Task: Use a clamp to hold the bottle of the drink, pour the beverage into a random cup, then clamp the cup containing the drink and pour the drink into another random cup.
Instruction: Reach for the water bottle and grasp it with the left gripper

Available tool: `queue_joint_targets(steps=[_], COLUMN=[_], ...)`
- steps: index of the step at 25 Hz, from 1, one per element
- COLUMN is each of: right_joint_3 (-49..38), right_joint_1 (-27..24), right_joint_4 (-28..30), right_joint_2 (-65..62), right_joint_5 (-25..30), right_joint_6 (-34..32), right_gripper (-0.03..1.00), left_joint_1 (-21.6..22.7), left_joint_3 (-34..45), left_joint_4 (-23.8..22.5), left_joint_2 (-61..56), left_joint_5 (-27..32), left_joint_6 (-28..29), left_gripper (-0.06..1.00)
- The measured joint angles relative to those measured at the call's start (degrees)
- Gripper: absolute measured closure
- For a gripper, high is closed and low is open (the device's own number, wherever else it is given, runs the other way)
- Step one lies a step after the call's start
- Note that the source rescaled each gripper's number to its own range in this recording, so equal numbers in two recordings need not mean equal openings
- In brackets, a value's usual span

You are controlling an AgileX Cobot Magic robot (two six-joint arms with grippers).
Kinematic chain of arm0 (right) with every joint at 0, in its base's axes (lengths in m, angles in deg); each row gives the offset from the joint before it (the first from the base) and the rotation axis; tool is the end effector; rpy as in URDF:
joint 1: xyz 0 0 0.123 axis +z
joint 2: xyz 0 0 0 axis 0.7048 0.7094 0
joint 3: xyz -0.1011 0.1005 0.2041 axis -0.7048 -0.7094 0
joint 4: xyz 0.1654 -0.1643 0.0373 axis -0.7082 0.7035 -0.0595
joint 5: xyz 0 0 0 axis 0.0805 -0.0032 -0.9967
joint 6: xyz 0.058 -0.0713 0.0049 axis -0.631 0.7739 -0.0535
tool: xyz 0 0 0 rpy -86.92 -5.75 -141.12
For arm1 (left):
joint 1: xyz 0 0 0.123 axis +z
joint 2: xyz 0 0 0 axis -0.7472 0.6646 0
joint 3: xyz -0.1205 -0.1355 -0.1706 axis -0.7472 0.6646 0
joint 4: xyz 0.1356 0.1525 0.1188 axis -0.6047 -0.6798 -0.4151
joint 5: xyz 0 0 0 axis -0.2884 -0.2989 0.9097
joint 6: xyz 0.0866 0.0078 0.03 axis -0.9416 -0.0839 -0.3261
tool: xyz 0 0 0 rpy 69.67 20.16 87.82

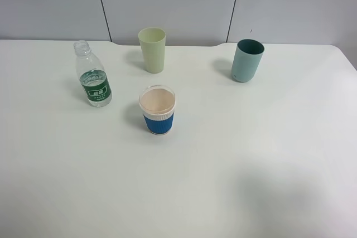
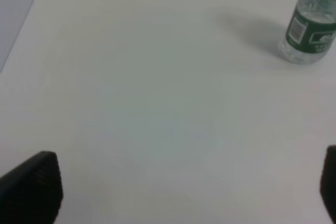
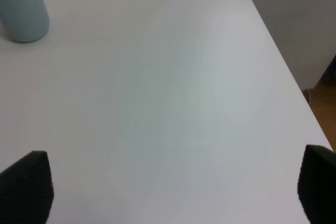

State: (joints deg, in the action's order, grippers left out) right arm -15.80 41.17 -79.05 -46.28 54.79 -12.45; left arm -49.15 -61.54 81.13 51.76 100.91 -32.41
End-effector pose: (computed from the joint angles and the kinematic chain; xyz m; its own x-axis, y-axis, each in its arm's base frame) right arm 0.0169 -0.0120 0.2703 -0.4497 0.0180 -0.8930 0.1643 0.9844 -0.0629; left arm 0.0169 0.0108 0.2715 -0.4368 -0.0086 -0.8995 -0.1003 0.9942 0.0392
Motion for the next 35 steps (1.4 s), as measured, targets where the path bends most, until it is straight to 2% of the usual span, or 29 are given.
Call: queue_joint_targets(steps=[35], right_joint_3=[0.0], right_joint_1=[0.0], right_joint_4=[0.0], right_joint_2=[0.0], right_joint_5=[0.0], right_joint_6=[0.0], right_gripper=[0.17], left_joint_1=[0.0], left_joint_3=[0.0], left_joint_4=[0.0], left_joint_2=[0.0], left_joint_5=[0.0], left_joint_6=[0.0], left_gripper=[-0.06])
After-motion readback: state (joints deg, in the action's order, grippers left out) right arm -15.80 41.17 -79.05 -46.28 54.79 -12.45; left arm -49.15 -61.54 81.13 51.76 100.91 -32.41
